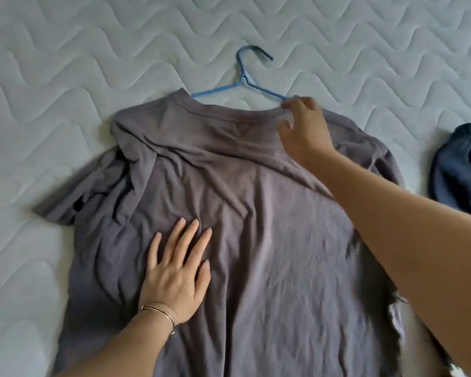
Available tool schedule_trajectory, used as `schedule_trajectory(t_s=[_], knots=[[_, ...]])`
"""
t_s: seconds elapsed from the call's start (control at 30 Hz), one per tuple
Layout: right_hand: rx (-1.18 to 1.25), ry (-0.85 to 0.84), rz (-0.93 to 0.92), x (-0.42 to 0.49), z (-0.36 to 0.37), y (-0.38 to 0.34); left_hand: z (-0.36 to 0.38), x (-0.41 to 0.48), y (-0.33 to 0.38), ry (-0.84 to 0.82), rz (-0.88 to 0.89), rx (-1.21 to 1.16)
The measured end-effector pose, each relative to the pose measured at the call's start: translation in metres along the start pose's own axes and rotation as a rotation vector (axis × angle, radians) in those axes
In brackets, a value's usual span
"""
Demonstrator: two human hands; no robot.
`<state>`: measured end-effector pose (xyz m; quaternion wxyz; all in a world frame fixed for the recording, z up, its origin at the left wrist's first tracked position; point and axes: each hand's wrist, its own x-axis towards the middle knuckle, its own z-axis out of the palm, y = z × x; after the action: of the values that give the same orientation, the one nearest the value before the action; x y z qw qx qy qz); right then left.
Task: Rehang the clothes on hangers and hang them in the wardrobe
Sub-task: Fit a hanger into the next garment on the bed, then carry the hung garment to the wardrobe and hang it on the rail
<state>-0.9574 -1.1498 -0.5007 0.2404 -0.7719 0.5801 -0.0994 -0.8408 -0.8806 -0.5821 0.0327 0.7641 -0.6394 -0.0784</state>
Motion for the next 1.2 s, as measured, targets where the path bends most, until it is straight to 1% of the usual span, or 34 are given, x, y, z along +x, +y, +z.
schedule_trajectory(t_s=[0.07, 0.17, 0.2, 0.27, 0.33, 0.47, 0.53, 0.6, 0.63, 0.7, 0.73, 0.77, 0.8, 0.83, 0.87, 0.9, 1.0, 1.03, 1.1, 1.2], knots=[[-0.046, -0.018, 0.018, 0.034, 0.006, -0.012, 0.0, 0.001, -0.001, -0.009, 0.008, 0.007], [-0.163, -0.135, 0.077, 0.062, 0.018, -0.02, 0.0, 0.0, -0.001, -0.014, 0.021, 0.023], [-0.18, -0.146, 0.089, 0.065, 0.019, -0.021, 0.0, 0.0, -0.001, -0.016, 0.027, 0.027], [-0.181, -0.105, 0.082, 0.064, 0.016, -0.018, 0.001, -0.001, -0.002, -0.005, 0.034, 0.049], [-0.132, -0.072, 0.046, 0.054, 0.009, -0.013, 0.0, 0.0, 0.0, 0.004, 0.027, 0.034], [0.1, -0.056, -0.002, 0.008, -0.022, -0.008, -0.002, 0.0, 0.003, 0.016, 0.014, 0.018], [0.197, -0.037, -0.01, -0.027, -0.037, -0.011, -0.001, 0.005, 0.001, -0.025, -0.012, 0.02], [0.198, -0.067, -0.05, -0.085, -0.053, -0.011, -0.014, 0.003, 0.006, -0.071, -0.029, 0.004], [0.19, -0.108, -0.066, -0.115, -0.06, -0.013, -0.025, 0.002, 0.009, -0.132, -0.037, -0.03], [0.226, -0.202, -0.071, -0.166, -0.073, -0.019, -0.052, 0.006, 0.013, -0.251, -0.016, -0.084], [0.264, -0.228, -0.059, -0.187, -0.08, -0.023, -0.074, 0.004, 0.018, -0.301, 0.0, -0.173], [0.31, -0.229, -0.033, -0.206, -0.088, -0.029, -0.099, -0.002, 0.026, -0.28, 0.015, -0.319], [0.357, -0.209, -0.002, -0.223, -0.099, -0.038, -0.126, -0.012, 0.037, -0.152, 0.031, -0.482], [0.4, -0.186, 0.024, -0.241, -0.11, -0.048, -0.157, -0.028, 0.049, 0.015, -0.004, -0.637], [0.431, -0.174, 0.035, -0.259, -0.123, -0.06, -0.19, -0.047, 0.061, 0.144, -0.047, -0.779], [0.451, -0.178, 0.026, -0.278, -0.135, -0.074, -0.219, -0.065, 0.073, 0.197, -0.083, -0.916], [0.496, -0.253, -0.07, -0.331, -0.177, -0.122, -0.294, -0.112, 0.104, 0.081, -0.136, -1.169], [0.488, -0.271, -0.106, -0.347, -0.193, -0.14, -0.319, -0.124, 0.111, 0.072, -0.164, -1.238], [0.422, -0.291, -0.187, -0.376, -0.229, -0.176, -0.371, -0.147, 0.116, 0.117, -0.198, -1.239], [0.352, -0.305, -0.325, -0.419, -0.284, -0.224, -0.451, -0.187, 0.111, 0.19, -0.209, -1.107]])
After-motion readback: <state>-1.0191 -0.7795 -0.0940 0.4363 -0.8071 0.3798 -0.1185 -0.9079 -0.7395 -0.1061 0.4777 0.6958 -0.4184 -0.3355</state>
